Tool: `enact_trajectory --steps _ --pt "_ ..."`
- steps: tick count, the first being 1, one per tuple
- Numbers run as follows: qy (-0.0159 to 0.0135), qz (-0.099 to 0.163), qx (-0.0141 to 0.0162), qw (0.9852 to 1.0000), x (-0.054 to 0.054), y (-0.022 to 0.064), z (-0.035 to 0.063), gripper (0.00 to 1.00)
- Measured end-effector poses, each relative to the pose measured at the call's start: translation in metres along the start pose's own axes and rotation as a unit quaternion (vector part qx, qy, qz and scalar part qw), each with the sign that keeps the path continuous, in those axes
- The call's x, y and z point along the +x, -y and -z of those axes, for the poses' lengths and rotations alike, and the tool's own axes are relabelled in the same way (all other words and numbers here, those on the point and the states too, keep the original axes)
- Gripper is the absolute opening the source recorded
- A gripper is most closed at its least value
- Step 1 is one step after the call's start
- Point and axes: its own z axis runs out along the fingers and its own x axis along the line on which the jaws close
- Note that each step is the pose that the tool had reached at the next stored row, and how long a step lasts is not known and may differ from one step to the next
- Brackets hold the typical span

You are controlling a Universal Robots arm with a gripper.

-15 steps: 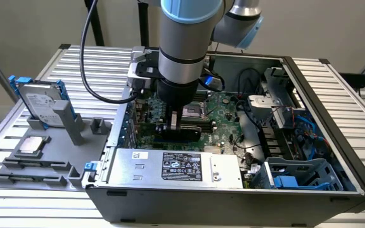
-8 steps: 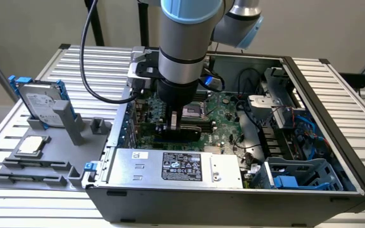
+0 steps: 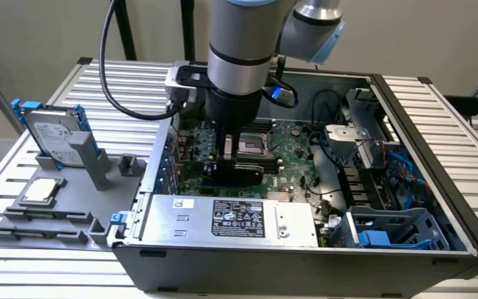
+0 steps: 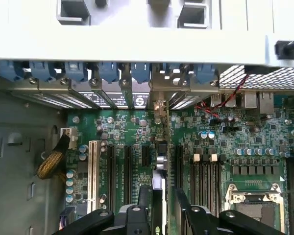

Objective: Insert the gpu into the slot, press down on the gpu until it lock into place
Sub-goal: 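Insert the gpu into the slot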

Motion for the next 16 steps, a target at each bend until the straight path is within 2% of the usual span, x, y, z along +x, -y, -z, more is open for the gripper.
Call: enact_trajectory --steps 3,5,7,8,10,16 --pt "0.0 0.0 -0.0001 1.0 -0.001 -0.0009 0.0137 0.34" --pt "0.0 0.0 0.0 1.0 -0.001 -0.0012 0.019 0.32" --pt "0.0 0.0 0.0 1.0 -0.001 -0.0012 0.019 0.19" --pt "0.0001 0.0 0.0 1.0 -0.001 -0.0012 0.019 0.19" --pt "0.0 0.0 0.0 1.0 -0.001 -0.0012 0.019 0.11" --pt "0.0 0.0 0.0 1.0 -0.001 -0.0012 0.019 0.11"
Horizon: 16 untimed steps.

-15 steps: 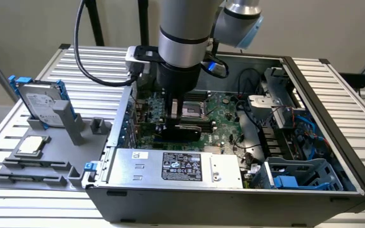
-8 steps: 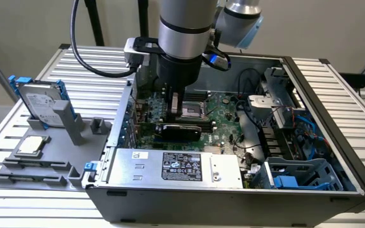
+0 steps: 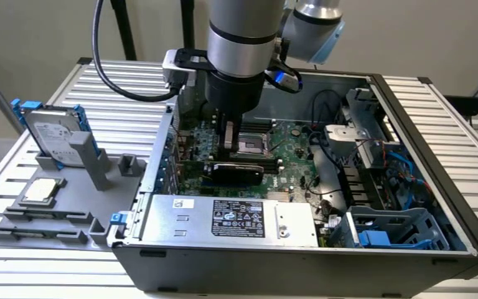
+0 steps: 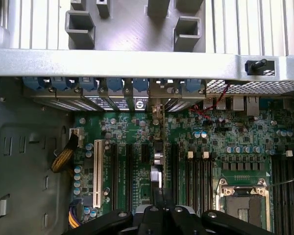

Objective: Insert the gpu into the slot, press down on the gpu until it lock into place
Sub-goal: 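Insert the gpu into the slot, then press down on the gpu until it lock into place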

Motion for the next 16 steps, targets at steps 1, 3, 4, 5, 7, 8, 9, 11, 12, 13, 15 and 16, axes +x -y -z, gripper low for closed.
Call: enact_trajectory --steps 1,3,4,5,7,8,9,11,12,13,15,16 --pt "0.0 0.0 0.0 1.0 0.0 0.0 0.0 0.11" --pt "0.0 0.0 0.0 1.0 0.0 0.0 0.0 0.11" --pt "0.0 0.0 0.0 1.0 0.0 0.0 0.0 0.11" --pt "0.0 0.0 0.0 1.0 0.0 0.0 0.0 0.11" --pt "0.0 0.0 0.0 1.0 0.0 0.0 0.0 0.11" --pt "0.0 0.0 0.0 1.0 0.0 0.0 0.0 0.11" --pt "0.0 0.0 0.0 1.0 0.0 0.0 0.0 0.11" --pt "0.0 0.0 0.0 1.0 0.0 0.0 0.0 0.11" --pt "0.0 0.0 0.0 1.0 0.0 0.0 0.0 0.11" --pt "0.0 0.0 0.0 1.0 0.0 0.0 0.0 0.11" --pt "0.0 0.0 0.0 1.0 0.0 0.0 0.0 0.11" --pt "0.0 0.0 0.0 1.0 0.0 0.0 0.0 0.11"
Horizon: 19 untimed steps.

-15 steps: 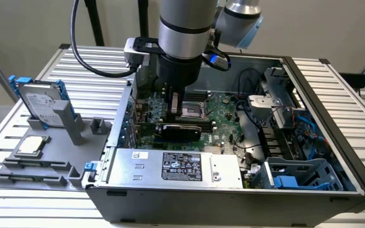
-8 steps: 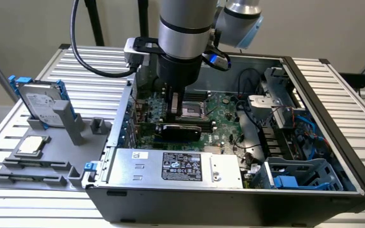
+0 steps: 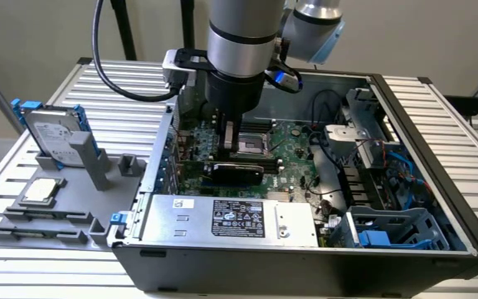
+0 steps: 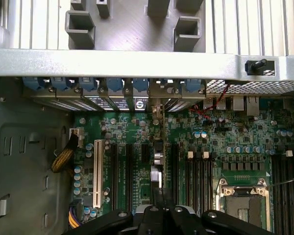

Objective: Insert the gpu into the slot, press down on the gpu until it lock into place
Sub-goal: 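Press down on the gpu until it lock into place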

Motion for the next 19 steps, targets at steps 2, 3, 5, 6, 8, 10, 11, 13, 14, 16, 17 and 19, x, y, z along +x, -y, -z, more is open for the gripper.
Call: enact_trajectory --steps 2,3,5,6,8,10,11,13,14,16,17,19 --pt "-0.0001 0.0 0.0 1.0 0.0 -0.0004 -0.0004 0.11" --pt "0.0 0.0 0.0001 1.0 -0.001 -0.0017 -0.0014 0.11" --pt "0.0 0.0 0.0003 1.0 -0.002 -0.0042 -0.0046 0.11" --pt "0.0 0.0 0.0005 1.0 -0.003 -0.0052 -0.0062 0.11" --pt "0.0 0.0 0.0007 1.0 -0.004 -0.0055 -0.0093 0.11" --pt "0.0 0.0 0.0011 1.0 -0.005 -0.0053 -0.0127 0.11" --pt "0.0 0.0 0.0015 1.0 -0.005 -0.0052 -0.0144 0.11" --pt "0.0001 0.0 0.0024 1.0 -0.006 -0.0051 -0.0176 0.11" --pt "0.0001 0.0 0.0029 1.0 -0.006 -0.0052 -0.0191 0.11" --pt "0.0001 0.0 0.0035 1.0 -0.007 -0.0053 -0.0218 0.11" --pt "0.0001 0.0 0.0037 1.0 -0.007 -0.0054 -0.0231 0.11" --pt "0.0001 0.0 0.0037 1.0 -0.007 -0.0056 -0.0255 0.11"
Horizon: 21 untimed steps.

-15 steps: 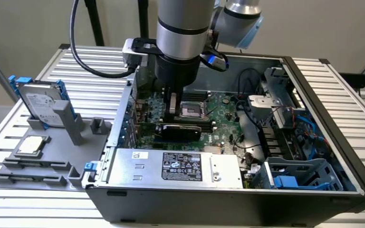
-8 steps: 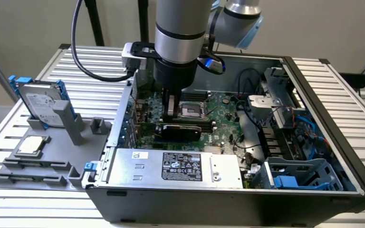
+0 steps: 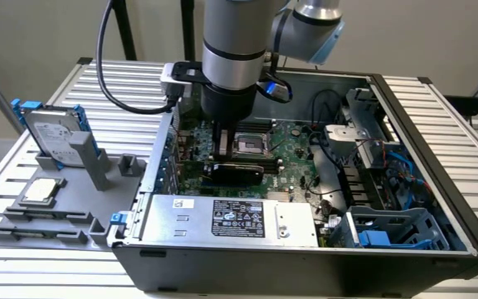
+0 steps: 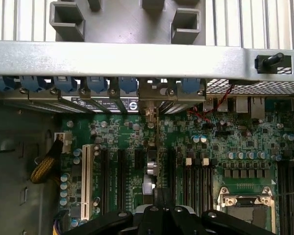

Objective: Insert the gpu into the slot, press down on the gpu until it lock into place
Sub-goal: 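Press down on the gpu until it lock into place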

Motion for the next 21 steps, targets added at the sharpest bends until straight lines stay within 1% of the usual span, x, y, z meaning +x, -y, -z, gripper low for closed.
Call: enact_trajectory --steps 6,7,10,11,12,13,15,18,19,21 --pt "-0.0005 0.0 -0.0002 1.0 0.0 0.0001 -0.0053 0.11" --pt "0.0003 0.0 0.0001 1.0 -0.001 0.0002 -0.0069 0.11" --pt "-0.0005 0.0 -0.0002 1.0 0.0 0.0002 -0.0081 0.11" --pt "-0.0004 0.0 -0.0002 1.0 0.0 0.0002 -0.0081 0.11" --pt "0.0004 0.0 -0.0006 1.0 -0.001 0.0002 -0.0073 0.11" --pt "0.001 0.0 -0.0012 1.0 -0.001 0.0 -0.0054 0.11" --pt "0.0 0.0 -0.0031 1.0 -0.001 -0.0003 0.0011 0.11" --pt "0.0 0.0 -0.0057 1.0 -0.001 -0.0012 0.0041 0.11" --pt "-0.0006 0.0 -0.0072 1.0 -0.001 -0.0021 0.0041 0.11" --pt "-0.0033 -0.001 -0.0113 0.9999 -0.001 -0.0053 0.0041 0.11"
